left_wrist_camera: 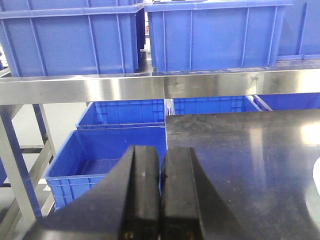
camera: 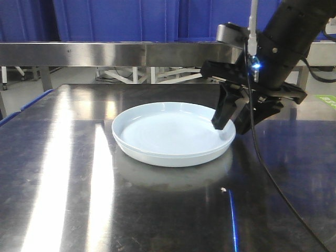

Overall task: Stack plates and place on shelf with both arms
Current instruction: 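Grip the rim of the stacked plates with the right gripper, then lift the plate stack up off the table with the right gripper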

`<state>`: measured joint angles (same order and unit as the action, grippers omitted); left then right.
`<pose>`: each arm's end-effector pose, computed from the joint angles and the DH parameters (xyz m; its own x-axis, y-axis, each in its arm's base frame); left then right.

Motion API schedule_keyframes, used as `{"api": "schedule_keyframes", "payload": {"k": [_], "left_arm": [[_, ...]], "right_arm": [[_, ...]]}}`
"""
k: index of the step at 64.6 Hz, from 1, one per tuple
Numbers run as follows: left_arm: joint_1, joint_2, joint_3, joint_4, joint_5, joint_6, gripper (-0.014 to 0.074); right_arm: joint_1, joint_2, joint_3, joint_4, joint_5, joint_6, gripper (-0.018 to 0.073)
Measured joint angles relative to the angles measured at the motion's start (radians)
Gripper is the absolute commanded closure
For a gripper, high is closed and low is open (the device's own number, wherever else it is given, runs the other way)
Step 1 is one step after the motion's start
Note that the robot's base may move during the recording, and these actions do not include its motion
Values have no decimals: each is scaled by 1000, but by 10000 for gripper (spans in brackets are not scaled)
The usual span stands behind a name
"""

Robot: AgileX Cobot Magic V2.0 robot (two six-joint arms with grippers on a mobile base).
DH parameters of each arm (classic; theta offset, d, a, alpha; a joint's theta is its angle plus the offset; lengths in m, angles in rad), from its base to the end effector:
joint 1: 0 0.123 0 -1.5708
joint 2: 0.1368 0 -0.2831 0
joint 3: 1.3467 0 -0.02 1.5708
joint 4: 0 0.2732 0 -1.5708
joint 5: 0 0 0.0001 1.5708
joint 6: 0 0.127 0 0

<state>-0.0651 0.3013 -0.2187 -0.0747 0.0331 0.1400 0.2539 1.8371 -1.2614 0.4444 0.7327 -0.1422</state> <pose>0.1434 -0.0097 0.2607 -0.0238 0.0670 -0.9975 0.0692 0.9955 0.0652 0.3867 0.1381 0.1608 -0.9427 -0.0500 -0.3298 -0.1668 0.9269 0.3363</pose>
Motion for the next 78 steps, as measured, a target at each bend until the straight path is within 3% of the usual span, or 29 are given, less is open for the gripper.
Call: {"api": "schedule_keyframes", "payload": {"k": [19,32,53,70,78], "left_arm": [[0,0,0,0,0,0,514],[0,0,0,0,0,0,514],[0,0,0,0,0,0,514],[0,0,0,0,0,0,514],[0,0,0,0,0,0,514]], "right_arm": [[6,12,-2,8,-10,0,241],[6,17,-2,8,-18,1,517],[6,-9,7,-4,-56,6,501],[0,-163,56,-183,-282,6,501],[-23,-256,120,-202,-406,6,501]]}}
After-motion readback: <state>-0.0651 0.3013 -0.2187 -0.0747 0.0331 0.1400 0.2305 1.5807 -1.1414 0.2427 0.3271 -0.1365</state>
